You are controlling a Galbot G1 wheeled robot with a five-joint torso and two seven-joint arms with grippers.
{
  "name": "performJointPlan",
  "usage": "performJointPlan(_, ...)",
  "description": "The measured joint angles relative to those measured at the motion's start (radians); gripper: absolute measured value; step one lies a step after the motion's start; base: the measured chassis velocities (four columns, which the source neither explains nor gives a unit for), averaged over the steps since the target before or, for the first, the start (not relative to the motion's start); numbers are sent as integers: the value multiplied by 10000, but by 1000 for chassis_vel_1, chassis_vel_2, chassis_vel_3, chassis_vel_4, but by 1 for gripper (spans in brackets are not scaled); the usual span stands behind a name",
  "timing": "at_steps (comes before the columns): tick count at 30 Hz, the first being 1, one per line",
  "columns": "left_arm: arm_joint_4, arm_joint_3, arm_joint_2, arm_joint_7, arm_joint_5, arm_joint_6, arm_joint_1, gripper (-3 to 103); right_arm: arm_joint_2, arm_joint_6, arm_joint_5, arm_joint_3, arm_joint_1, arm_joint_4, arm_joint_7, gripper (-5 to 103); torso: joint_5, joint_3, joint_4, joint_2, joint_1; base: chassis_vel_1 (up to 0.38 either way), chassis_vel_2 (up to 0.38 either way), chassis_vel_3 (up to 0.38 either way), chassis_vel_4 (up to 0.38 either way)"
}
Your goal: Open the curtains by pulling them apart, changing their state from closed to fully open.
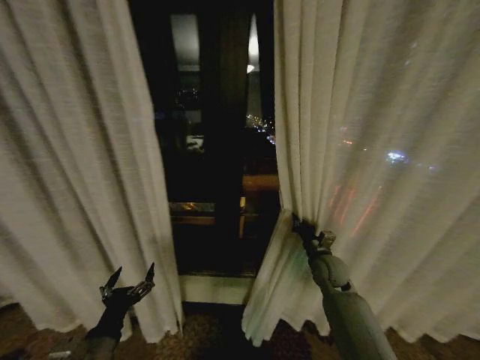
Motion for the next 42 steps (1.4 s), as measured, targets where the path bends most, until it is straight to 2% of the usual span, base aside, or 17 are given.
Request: performJointPlan(42,167,32,-31,21,70,-182,56,100,-9,2,-40,294,-423,194,-36,0,1,0,-4,0,2,-345,-359,350,356)
